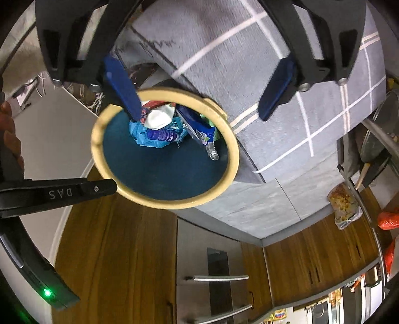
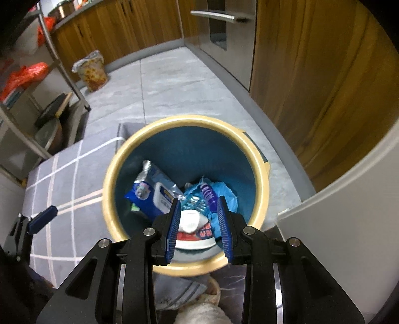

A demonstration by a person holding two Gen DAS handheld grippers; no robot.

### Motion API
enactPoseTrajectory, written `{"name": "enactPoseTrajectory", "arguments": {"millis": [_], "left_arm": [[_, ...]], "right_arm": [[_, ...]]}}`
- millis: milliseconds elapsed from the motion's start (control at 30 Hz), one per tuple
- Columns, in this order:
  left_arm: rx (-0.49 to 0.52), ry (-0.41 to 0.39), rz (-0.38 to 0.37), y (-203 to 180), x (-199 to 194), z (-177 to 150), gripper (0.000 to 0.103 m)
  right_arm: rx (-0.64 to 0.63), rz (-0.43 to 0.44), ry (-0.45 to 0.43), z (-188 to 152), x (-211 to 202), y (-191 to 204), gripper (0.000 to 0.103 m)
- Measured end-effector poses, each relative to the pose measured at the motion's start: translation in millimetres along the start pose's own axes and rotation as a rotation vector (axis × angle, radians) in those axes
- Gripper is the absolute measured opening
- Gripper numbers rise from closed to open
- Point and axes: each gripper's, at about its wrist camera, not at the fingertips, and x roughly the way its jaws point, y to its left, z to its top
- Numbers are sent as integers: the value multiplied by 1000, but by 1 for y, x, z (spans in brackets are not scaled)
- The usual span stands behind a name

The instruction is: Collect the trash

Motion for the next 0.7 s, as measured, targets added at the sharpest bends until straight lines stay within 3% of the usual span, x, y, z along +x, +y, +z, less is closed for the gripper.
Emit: {"name": "enactPoseTrajectory", "arguments": {"millis": [67,300,467,533,633,700], "left_arm": [[9,-10,11,0,-12,-3,75],[-53,-106,24,11,-75,-7,75],[-98,-178,42,15,-117,-16,88],[-111,-197,61,16,-130,-21,91],[-148,-246,75,20,-146,-28,97],[-145,-270,94,19,-148,-27,97]], "right_arm": [[12,6,-24,-6,-12,1,32],[-14,-16,-158,-39,-69,23,34],[33,-27,-249,-64,-100,23,58],[61,-37,-283,-72,-108,22,79],[97,-65,-345,-81,-120,19,91],[110,-83,-375,-83,-124,18,92]]}}
